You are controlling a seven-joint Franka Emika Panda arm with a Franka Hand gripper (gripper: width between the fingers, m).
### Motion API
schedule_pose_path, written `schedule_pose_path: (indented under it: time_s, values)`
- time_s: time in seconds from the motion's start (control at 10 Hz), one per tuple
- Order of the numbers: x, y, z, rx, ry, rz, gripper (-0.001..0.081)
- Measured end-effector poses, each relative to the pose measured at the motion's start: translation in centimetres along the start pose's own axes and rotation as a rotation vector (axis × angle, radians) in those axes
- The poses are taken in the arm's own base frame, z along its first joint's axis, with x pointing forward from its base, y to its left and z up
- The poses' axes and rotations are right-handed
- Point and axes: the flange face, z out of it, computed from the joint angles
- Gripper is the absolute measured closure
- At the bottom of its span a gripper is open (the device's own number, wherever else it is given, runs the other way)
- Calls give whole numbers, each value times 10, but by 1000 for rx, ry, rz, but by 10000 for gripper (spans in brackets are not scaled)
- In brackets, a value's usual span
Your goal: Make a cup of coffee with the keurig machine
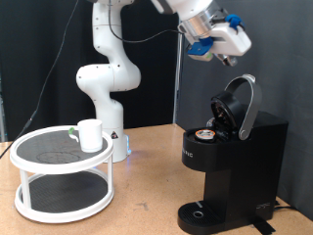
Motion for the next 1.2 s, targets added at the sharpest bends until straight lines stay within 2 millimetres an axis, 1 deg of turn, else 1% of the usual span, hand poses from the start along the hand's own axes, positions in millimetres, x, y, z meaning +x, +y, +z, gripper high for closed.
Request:
schedule_pose_path:
  time_s: [0.2,0.4,0.7,0.9,1.2]
  values:
    - [-21,19,12,3,30,0,806]
    - [-40,35,29,6,67,10,806]
    - [-62,48,56,6,102,30,806]
    - [-66,50,72,0,126,41,806]
    - [-62,47,81,-7,156,47,806]
